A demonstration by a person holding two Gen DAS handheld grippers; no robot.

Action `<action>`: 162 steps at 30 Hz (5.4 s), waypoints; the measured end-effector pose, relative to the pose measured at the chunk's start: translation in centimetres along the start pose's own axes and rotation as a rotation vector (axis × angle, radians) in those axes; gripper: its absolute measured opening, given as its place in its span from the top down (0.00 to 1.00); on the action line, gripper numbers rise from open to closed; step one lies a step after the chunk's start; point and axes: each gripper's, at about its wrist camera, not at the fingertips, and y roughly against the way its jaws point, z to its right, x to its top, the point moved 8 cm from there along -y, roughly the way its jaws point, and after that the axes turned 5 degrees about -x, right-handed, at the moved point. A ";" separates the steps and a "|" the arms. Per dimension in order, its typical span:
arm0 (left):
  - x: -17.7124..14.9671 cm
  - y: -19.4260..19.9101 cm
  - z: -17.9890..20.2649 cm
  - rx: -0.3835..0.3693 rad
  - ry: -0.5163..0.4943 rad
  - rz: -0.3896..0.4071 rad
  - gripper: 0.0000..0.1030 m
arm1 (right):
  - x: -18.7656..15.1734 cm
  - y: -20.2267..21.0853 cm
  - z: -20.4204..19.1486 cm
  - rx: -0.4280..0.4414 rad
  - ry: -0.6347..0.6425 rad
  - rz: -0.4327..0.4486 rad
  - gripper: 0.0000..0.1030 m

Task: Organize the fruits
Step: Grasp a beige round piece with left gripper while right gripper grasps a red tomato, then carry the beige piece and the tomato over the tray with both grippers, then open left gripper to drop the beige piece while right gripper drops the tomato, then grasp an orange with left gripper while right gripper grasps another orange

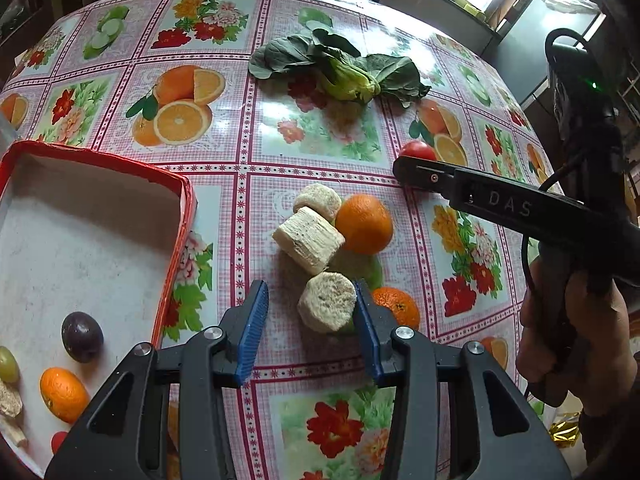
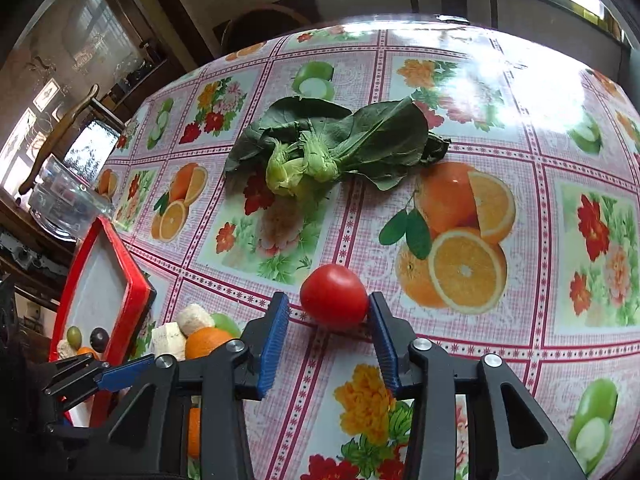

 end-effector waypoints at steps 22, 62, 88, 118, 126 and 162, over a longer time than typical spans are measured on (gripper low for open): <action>-2.0 6.5 -2.6 -0.020 -0.005 0.042 0.77 | -4.1 5.2 -5.1 0.046 0.016 0.013 0.67; -5.2 14.9 -12.0 0.060 0.075 0.118 0.77 | -5.4 7.6 -19.2 0.119 0.135 0.033 0.67; -2.9 14.1 -16.6 0.089 0.124 0.106 0.77 | -3.0 3.6 -22.4 0.132 0.148 -0.011 0.67; -0.9 8.0 -20.6 0.159 0.147 -0.015 0.70 | -3.2 -2.8 -23.3 0.143 0.146 -0.122 0.63; -1.2 9.4 -20.5 0.173 0.155 0.009 0.58 | -2.7 0.1 -22.5 0.163 0.132 -0.076 0.59; -2.2 9.8 -5.3 0.043 0.001 0.033 0.58 | -7.5 8.8 -6.3 0.065 -0.048 0.009 0.59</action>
